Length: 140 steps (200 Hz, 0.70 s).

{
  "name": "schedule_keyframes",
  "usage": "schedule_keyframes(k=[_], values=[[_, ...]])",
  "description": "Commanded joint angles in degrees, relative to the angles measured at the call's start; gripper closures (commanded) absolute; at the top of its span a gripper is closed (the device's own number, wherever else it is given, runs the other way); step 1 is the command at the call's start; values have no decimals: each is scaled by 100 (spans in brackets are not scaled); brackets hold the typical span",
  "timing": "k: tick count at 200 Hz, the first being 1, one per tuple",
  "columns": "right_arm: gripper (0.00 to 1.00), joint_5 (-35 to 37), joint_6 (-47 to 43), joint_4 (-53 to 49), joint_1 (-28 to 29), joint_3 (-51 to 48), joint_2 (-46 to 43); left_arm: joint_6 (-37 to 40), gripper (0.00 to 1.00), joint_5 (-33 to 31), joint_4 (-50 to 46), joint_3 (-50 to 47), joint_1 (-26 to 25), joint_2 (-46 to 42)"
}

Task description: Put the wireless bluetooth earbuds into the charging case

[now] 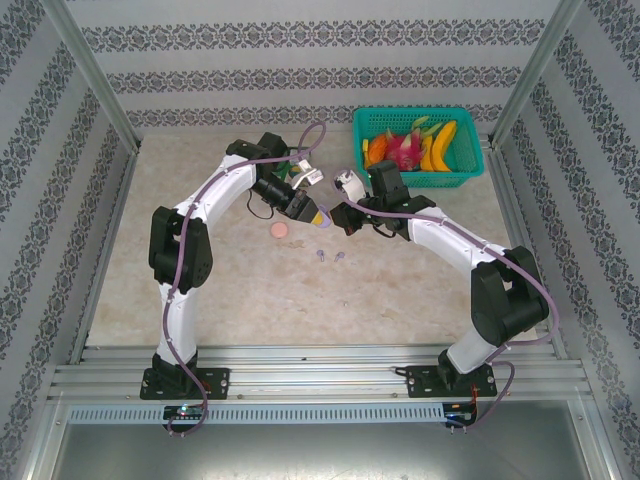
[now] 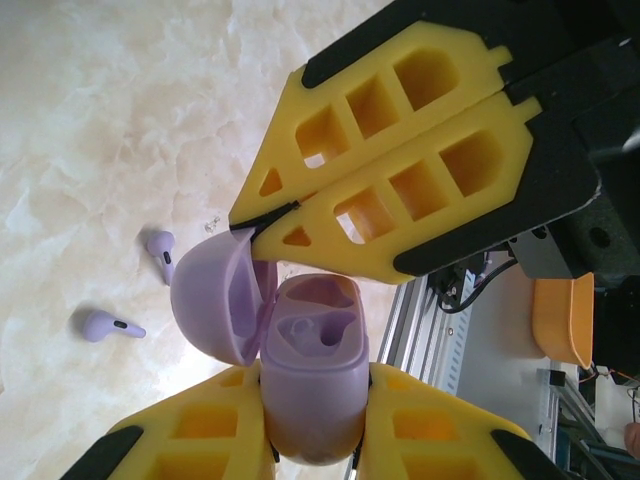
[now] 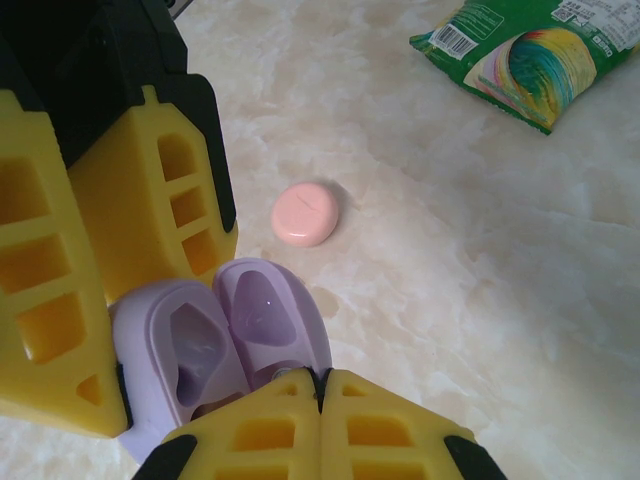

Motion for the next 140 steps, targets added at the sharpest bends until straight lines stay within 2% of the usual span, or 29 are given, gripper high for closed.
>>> schedule_keyframes(k=[1, 35, 76, 140], values=[[100, 39, -84, 98, 63, 234, -152, 170, 79, 188, -126, 44, 36, 41], [100, 71, -241, -49, 80, 212, -164, 217, 76, 153, -153, 80, 31, 41], [100, 122, -330, -128, 115, 163, -174, 244, 67, 153, -154, 104, 34, 51], [100, 157, -401, -225, 168, 234, -117, 339, 65, 186, -231, 110, 36, 84]])
